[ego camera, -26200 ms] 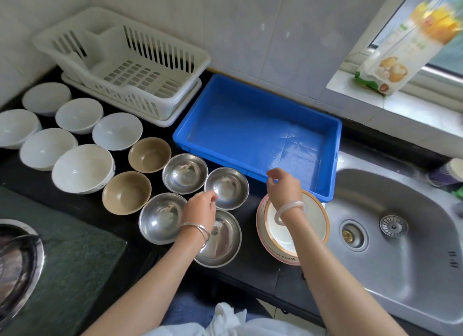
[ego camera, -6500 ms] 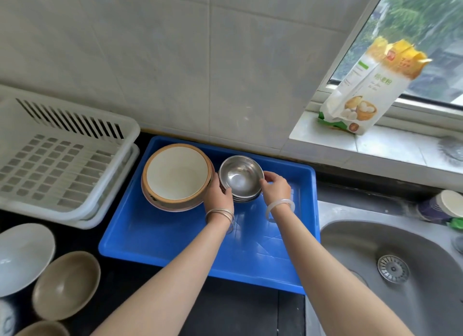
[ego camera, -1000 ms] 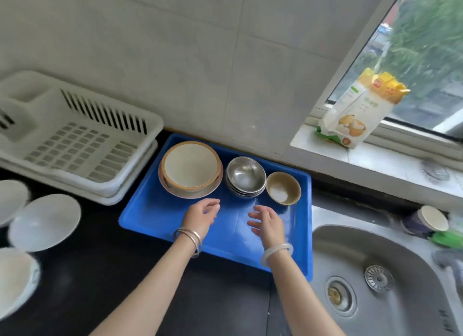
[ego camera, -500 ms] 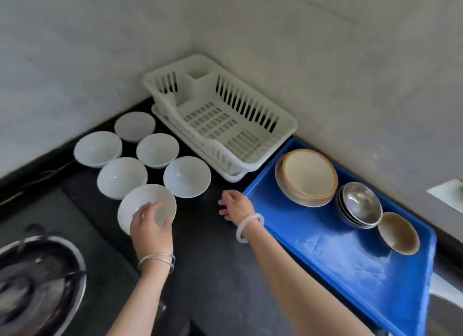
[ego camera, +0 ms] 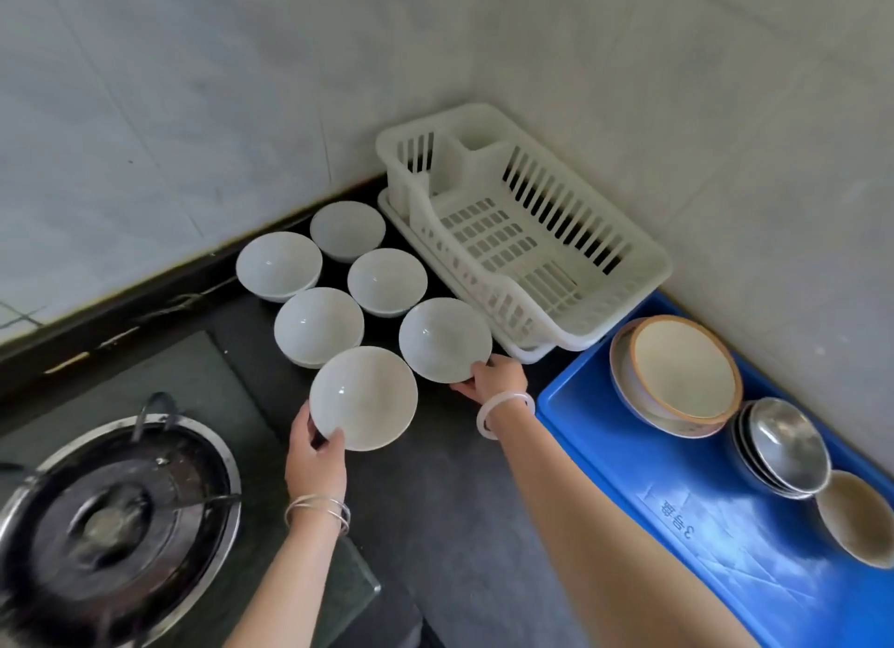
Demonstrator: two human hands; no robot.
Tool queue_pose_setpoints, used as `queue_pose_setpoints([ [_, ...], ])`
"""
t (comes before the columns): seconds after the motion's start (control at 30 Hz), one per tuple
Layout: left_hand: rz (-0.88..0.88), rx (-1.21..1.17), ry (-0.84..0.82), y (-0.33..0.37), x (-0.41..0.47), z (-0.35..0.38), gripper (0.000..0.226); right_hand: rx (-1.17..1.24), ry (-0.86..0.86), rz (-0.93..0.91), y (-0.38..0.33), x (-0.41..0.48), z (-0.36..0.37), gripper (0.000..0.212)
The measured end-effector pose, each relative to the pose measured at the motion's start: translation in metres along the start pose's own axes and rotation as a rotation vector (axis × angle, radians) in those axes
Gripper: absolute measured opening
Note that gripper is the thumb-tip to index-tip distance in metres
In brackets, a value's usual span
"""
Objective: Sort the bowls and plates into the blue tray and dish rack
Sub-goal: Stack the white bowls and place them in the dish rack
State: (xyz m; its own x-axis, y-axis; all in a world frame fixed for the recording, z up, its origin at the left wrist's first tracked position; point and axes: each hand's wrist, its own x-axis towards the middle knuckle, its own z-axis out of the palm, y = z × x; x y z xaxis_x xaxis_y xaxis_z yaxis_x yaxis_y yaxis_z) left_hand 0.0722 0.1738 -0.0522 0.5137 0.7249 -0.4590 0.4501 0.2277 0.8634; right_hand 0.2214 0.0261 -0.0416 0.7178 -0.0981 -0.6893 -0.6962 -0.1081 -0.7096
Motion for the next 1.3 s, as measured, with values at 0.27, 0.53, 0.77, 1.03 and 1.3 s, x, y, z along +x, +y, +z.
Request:
queue_pose_setpoints([
  [0.27,-0.110,-0.245,-0.043,0.000,0.012,-0.003,0.038,-0.164,-0.091,-0.205,-0.020,-0.047,-0.001,0.021],
  [0.53,-0.250,-0.341,-0.087,0.010,0.019,-0.007,0.038,-0.637,-0.095,-0.219,-0.016,-0.066,0.036,0.013],
  [0.77,-0.188,-0.245,-0.104,0.006,0.022,-0.007,0.036,-0.731,-0.105,-0.192,-0.014,-0.064,0.040,0.014],
  [1.03,-0.227,-0.245,-0.108,0.004,0.030,-0.009,0.038,-0.627,-0.157,-0.100,-0.004,-0.044,0.039,0.010],
  [1.3,-0.307,-0.283,-0.149,0.016,0.027,-0.015,0.041,-0.365,-0.442,0.115,0.006,-0.045,0.039,0.038],
])
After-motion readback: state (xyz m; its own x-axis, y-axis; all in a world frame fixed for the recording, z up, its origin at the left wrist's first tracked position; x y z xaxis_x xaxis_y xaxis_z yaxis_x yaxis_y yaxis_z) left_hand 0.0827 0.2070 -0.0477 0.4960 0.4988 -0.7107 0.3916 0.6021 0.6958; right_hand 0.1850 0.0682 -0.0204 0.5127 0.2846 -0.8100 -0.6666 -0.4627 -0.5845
